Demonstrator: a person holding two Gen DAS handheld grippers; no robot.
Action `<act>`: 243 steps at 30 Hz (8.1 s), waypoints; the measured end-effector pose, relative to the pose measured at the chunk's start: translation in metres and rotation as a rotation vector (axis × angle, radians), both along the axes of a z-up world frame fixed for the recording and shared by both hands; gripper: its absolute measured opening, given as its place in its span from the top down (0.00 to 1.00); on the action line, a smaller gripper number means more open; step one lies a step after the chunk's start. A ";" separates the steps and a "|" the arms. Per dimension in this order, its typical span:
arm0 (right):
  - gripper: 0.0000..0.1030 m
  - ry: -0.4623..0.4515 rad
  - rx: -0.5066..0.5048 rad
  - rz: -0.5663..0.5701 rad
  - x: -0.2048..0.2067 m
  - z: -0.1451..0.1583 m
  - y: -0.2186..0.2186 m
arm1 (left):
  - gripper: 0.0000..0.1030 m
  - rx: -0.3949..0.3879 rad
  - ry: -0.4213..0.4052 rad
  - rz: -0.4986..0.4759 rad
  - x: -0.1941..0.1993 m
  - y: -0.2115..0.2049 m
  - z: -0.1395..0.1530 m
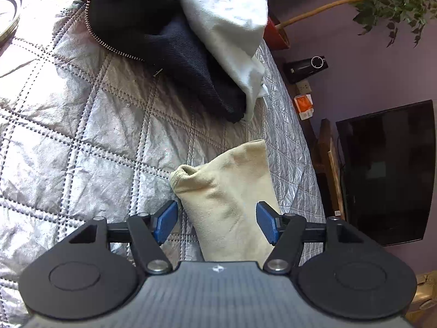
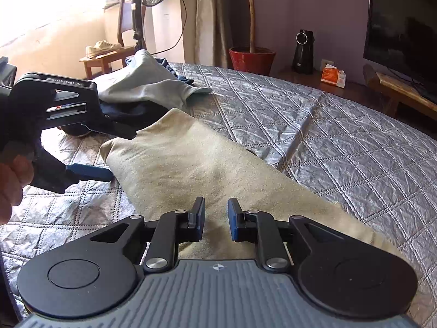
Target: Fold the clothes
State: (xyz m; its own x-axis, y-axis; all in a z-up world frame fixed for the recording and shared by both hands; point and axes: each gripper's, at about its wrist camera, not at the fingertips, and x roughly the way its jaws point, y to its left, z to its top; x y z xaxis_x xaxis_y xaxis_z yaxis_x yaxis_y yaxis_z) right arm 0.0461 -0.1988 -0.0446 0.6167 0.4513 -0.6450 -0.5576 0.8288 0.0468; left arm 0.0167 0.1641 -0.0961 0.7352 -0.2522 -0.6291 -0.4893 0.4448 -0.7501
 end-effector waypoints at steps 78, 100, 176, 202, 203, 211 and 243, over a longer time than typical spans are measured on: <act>0.87 0.497 0.576 -0.512 0.008 -0.046 -0.215 | 0.90 1.469 -0.741 -1.202 -0.108 -0.312 0.027; 0.53 0.044 0.613 -0.478 -0.009 0.021 -0.220 | 0.80 1.417 -0.736 -1.296 -0.110 -0.326 0.024; 0.82 0.421 0.614 -0.653 -0.059 -0.019 -0.177 | 0.58 1.210 -0.322 -0.844 -0.074 -0.247 0.029; 0.82 0.347 0.435 -0.606 -0.070 -0.024 -0.163 | 0.56 0.735 -0.504 -0.881 -0.074 -0.186 0.129; 0.81 0.343 0.428 -0.602 -0.070 -0.023 -0.162 | 0.50 0.730 -0.501 -0.854 -0.067 -0.184 0.133; 0.81 0.346 0.441 -0.604 -0.072 -0.024 -0.163 | 0.54 0.773 -0.342 -0.829 0.012 -0.208 0.112; 0.87 0.263 0.295 -0.432 0.006 -0.016 -0.144 | 0.21 0.880 -0.288 -0.832 0.032 -0.215 0.039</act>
